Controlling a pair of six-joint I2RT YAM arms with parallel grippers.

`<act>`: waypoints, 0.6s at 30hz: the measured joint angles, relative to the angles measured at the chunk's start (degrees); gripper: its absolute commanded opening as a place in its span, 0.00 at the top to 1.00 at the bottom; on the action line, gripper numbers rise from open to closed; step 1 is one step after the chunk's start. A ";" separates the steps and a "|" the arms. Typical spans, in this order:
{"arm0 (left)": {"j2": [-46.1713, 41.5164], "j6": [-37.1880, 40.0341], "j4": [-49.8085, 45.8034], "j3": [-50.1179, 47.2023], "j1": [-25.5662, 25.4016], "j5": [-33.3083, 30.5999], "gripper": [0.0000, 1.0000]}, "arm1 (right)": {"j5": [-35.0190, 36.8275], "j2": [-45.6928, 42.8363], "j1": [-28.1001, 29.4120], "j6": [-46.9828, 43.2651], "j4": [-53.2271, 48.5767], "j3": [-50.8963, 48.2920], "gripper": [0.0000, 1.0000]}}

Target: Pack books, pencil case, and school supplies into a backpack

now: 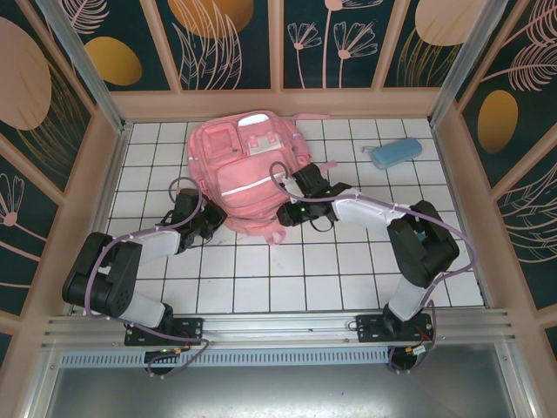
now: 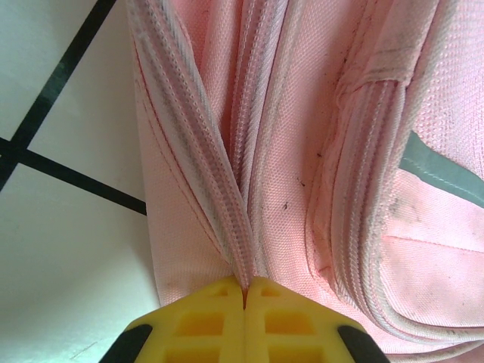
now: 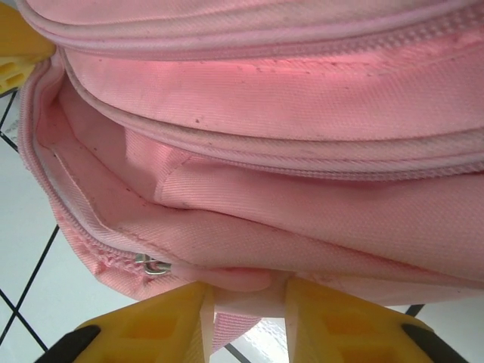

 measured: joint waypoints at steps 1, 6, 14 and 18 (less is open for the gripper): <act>0.00 0.02 0.00 0.00 0.00 0.00 0.94 | 0.20 0.00 0.24 -0.13 -0.15 0.07 0.62; -0.02 0.02 0.00 0.00 0.00 0.02 0.94 | 1.90 -0.02 1.03 -0.13 -0.52 0.13 0.58; 0.00 0.02 0.00 0.00 0.00 0.02 0.94 | 4.90 -0.28 2.93 -0.13 -1.09 0.39 0.42; 0.00 0.07 0.00 0.00 0.00 0.02 0.94 | 7.32 -1.44 3.69 0.52 -0.92 0.39 0.37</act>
